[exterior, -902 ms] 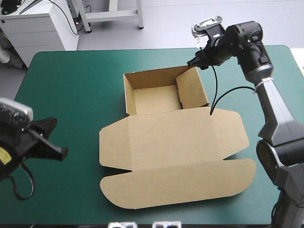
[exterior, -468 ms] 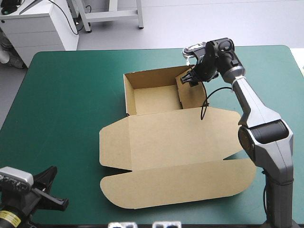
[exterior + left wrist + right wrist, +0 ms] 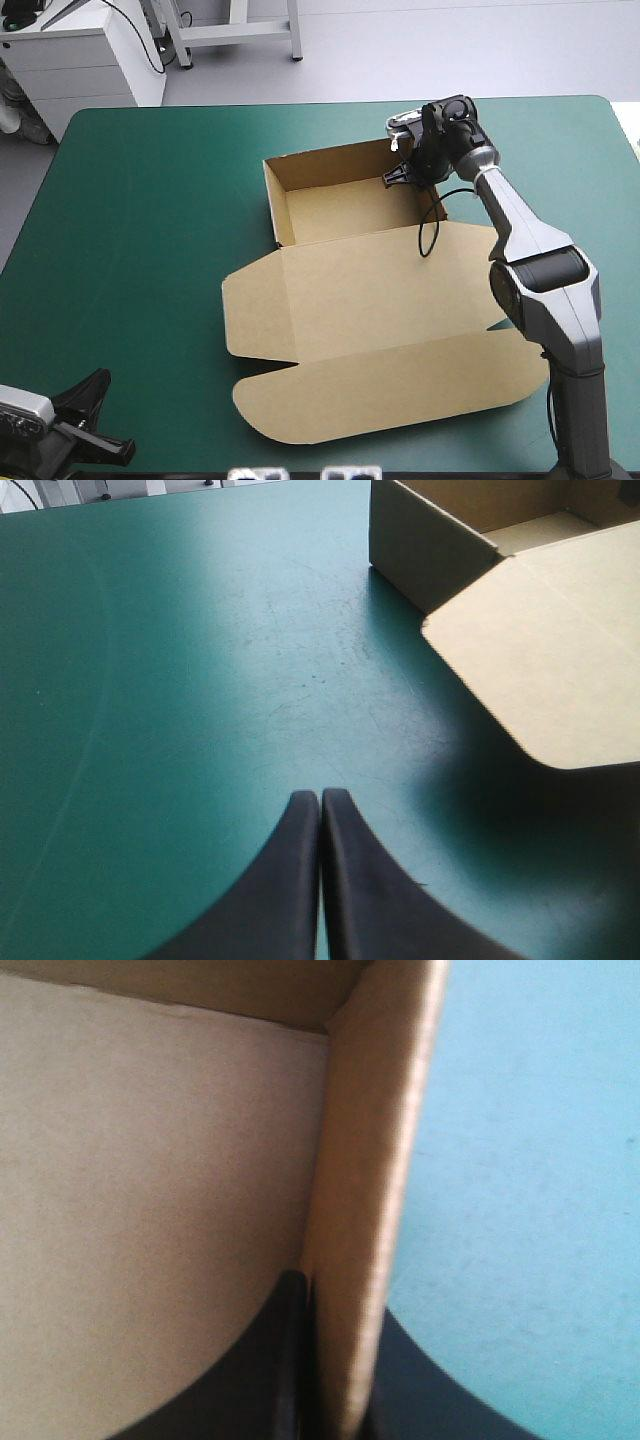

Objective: Fold the box

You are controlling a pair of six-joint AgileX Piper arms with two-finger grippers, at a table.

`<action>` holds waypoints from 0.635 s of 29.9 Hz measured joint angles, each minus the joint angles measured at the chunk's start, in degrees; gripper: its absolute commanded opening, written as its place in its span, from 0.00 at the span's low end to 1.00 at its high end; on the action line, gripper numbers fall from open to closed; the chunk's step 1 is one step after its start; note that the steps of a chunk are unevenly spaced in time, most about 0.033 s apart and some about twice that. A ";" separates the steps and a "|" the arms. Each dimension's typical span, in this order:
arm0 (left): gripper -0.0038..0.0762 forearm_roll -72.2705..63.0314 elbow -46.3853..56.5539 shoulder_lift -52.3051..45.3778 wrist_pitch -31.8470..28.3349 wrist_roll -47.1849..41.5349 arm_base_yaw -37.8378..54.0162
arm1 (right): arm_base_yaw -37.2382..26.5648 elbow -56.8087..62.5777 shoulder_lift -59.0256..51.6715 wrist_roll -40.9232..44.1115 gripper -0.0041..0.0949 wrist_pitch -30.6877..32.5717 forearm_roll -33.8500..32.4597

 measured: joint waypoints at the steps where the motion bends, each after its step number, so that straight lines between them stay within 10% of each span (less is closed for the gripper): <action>1: 0.04 0.00 0.00 0.00 0.00 0.00 0.00 | 0.00 -0.04 0.00 0.39 0.02 -0.18 -1.57; 9: 0.04 0.00 0.00 0.00 0.17 0.00 0.00 | -9.43 -0.04 0.00 0.58 0.02 0.03 -5.06; 19: 0.04 0.00 0.00 0.00 0.17 -0.05 0.00 | -35.98 -0.04 0.00 0.14 0.02 -0.33 -6.03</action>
